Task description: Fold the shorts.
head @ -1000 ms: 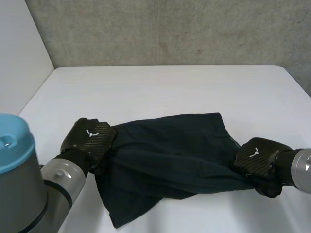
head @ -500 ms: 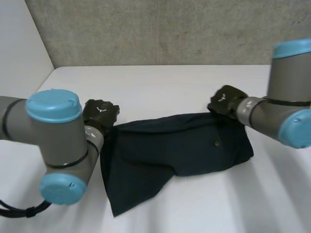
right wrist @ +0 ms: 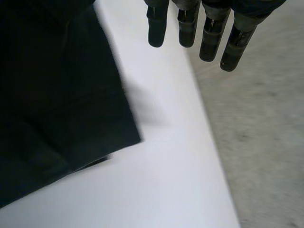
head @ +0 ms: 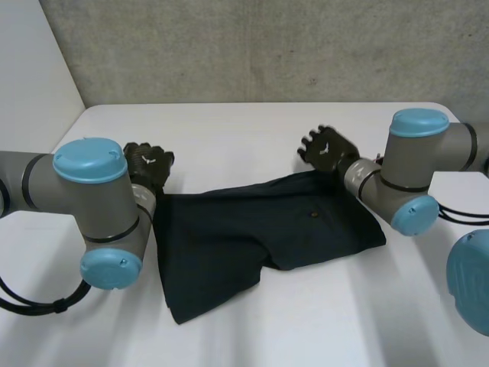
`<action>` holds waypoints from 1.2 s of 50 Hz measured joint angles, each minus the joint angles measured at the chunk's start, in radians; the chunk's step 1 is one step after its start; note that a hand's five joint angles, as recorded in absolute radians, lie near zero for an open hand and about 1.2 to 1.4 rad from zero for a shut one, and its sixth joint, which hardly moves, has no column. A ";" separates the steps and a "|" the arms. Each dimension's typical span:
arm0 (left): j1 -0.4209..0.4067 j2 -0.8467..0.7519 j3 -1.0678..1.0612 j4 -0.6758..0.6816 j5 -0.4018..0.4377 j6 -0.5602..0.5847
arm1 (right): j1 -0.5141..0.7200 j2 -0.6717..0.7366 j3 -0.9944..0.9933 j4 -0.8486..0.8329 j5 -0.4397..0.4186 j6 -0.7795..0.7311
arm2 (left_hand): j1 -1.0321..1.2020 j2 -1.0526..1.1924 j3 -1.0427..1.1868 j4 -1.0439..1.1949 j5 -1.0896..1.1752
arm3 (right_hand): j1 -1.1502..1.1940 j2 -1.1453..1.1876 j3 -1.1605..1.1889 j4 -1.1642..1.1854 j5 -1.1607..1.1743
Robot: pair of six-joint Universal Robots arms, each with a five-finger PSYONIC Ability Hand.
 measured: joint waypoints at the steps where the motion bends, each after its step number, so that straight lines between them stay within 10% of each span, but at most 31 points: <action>1: -0.001 0.002 0.004 0.019 -0.010 0.001 | -0.002 -0.024 0.001 -0.046 0.018 0.077 | -0.115 -0.125 -0.126 -0.128 -0.132 | 0.000 0.000 0.000 0.000 -0.006; 17: -0.029 0.181 -0.109 0.058 -0.068 -0.026 | -0.067 -0.297 0.118 -0.171 0.074 0.765 | -0.198 -0.258 -0.254 -0.265 -0.269 | 0.000 0.001 0.000 0.000 -0.006; 36: -0.185 0.390 -0.450 -0.094 -0.020 -0.130 | -0.178 -0.524 0.587 0.046 -0.035 0.578 | -0.175 -0.212 -0.222 -0.208 -0.207 | 0.255 0.321 0.336 0.305 0.268; 52: -0.225 0.276 -0.534 -0.016 -0.066 -0.135 | -0.249 -0.564 0.966 -0.150 -0.183 0.368 | -0.002 -0.049 -0.055 -0.045 -0.054 | 0.255 0.320 0.333 0.305 0.268; 60: -0.224 0.249 -0.522 0.004 -0.082 -0.131 | -0.249 -0.556 0.992 -0.243 -0.178 0.379 | 0.376 0.460 0.447 0.458 0.424 | 0.255 0.321 0.336 0.305 0.268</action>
